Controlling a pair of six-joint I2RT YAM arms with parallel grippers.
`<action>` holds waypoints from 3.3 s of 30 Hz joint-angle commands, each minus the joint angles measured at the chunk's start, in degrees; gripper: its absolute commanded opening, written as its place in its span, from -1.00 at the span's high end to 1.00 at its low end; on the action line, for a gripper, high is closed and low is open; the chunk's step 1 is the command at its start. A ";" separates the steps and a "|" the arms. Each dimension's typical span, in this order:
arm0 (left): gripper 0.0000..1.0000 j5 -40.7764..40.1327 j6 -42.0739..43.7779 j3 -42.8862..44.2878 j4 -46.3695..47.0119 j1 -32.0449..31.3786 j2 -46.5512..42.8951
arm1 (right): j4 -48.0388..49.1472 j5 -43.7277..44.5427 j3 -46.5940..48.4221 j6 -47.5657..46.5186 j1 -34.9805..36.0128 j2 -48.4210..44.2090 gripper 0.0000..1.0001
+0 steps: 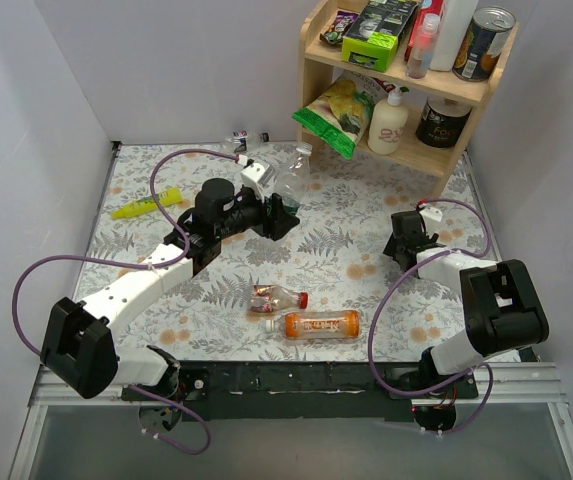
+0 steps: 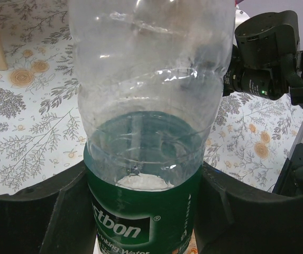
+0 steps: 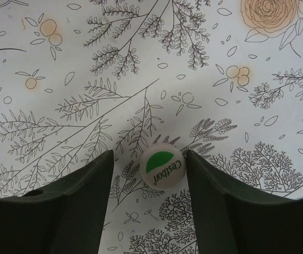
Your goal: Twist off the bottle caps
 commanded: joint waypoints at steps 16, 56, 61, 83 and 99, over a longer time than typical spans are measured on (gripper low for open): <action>-0.16 6.05 4.45 -0.46 1.41 -4.19 0.49 | -5.67 -9.96 2.99 -7.28 -0.22 -25.07 -0.56; -0.81 2.45 4.89 -0.46 0.35 -11.84 3.13 | -4.85 -58.25 24.79 -5.09 3.65 -25.10 0.97; -0.96 -1.23 5.60 -0.55 0.09 -11.84 2.61 | -13.47 -38.97 28.04 -12.55 3.65 -26.60 0.97; -0.96 -0.27 3.58 0.15 -0.26 -2.43 3.39 | 0.14 1.53 28.04 -31.64 2.06 -11.05 0.97; -0.96 1.22 0.41 0.77 -0.17 -1.73 3.57 | -0.21 4.52 23.39 -32.34 1.89 -9.64 0.97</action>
